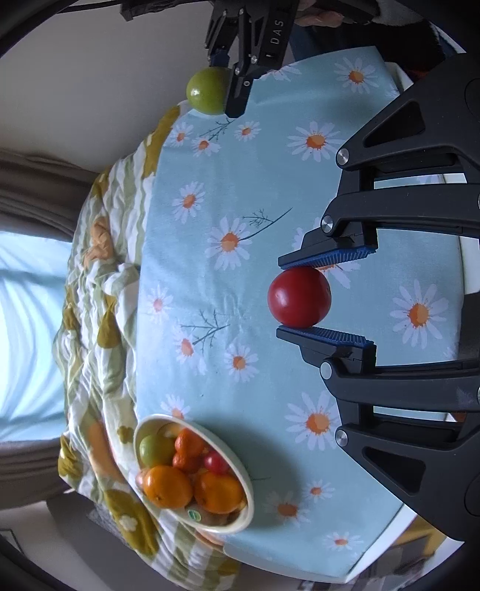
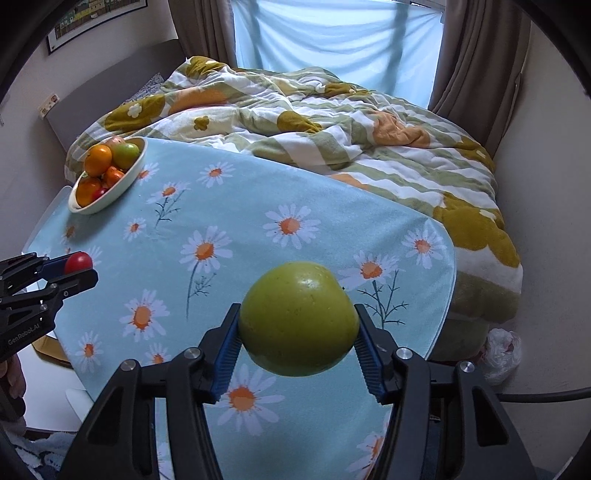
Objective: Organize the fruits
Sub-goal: 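Carry the tomato into the bowl and open the left gripper while the right carries the green apple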
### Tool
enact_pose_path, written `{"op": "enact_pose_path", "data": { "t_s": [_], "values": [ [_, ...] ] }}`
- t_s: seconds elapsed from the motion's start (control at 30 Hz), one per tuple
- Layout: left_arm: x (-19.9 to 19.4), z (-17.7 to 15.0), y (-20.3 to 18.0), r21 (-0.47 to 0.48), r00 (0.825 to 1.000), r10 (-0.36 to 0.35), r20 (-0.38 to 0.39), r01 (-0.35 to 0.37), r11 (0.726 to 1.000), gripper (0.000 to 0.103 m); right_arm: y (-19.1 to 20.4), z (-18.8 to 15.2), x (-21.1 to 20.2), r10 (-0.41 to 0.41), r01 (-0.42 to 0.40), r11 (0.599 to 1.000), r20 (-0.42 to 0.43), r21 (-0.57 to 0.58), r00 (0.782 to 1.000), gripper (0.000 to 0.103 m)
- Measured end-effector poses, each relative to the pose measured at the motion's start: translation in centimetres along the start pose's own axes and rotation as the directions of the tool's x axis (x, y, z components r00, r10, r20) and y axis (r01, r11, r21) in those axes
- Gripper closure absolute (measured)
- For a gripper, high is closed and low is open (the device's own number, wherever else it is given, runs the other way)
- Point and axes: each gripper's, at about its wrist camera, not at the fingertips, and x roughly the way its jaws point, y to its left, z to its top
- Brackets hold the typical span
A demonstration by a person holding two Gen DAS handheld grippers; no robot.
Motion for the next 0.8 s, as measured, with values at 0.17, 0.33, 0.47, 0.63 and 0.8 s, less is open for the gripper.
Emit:
{"op": "enact_pose_path", "data": {
  "t_s": [0.17,0.33,0.47,0.63,0.8],
  "values": [
    [-2.4,0.9,2.6,-0.003,0.999,0.002,0.036,-0.002,1.000,0.066,3.1,1.1,-1.3,0.032,-0.032,0.999,0.019,0.007,0.999,0.050],
    [-3.9,1.8,6.1,-0.016,0.998,0.009,0.066,-0.008,1.000,0.066,6.9,2.6,-1.8,0.052,-0.052,0.999,0.042,-0.007,0.998,0.050],
    [-4.5,2.5,9.3,-0.023,0.998,0.006,0.070,-0.004,1.000,0.066,9.9,3.9,-1.7,0.070,-0.069,0.998,0.047,-0.008,0.996,0.050],
    [-5.1,3.7,13.6,-0.015,0.997,0.008,0.078,-0.007,1.000,0.066,13.7,5.7,-1.1,0.078,-0.079,0.997,0.050,0.003,0.996,0.050],
    [-4.7,4.9,18.5,-0.010,0.997,0.000,0.074,0.001,1.000,0.066,17.2,7.5,0.1,0.073,-0.074,0.997,0.051,0.022,0.996,0.050]
  ]
}}
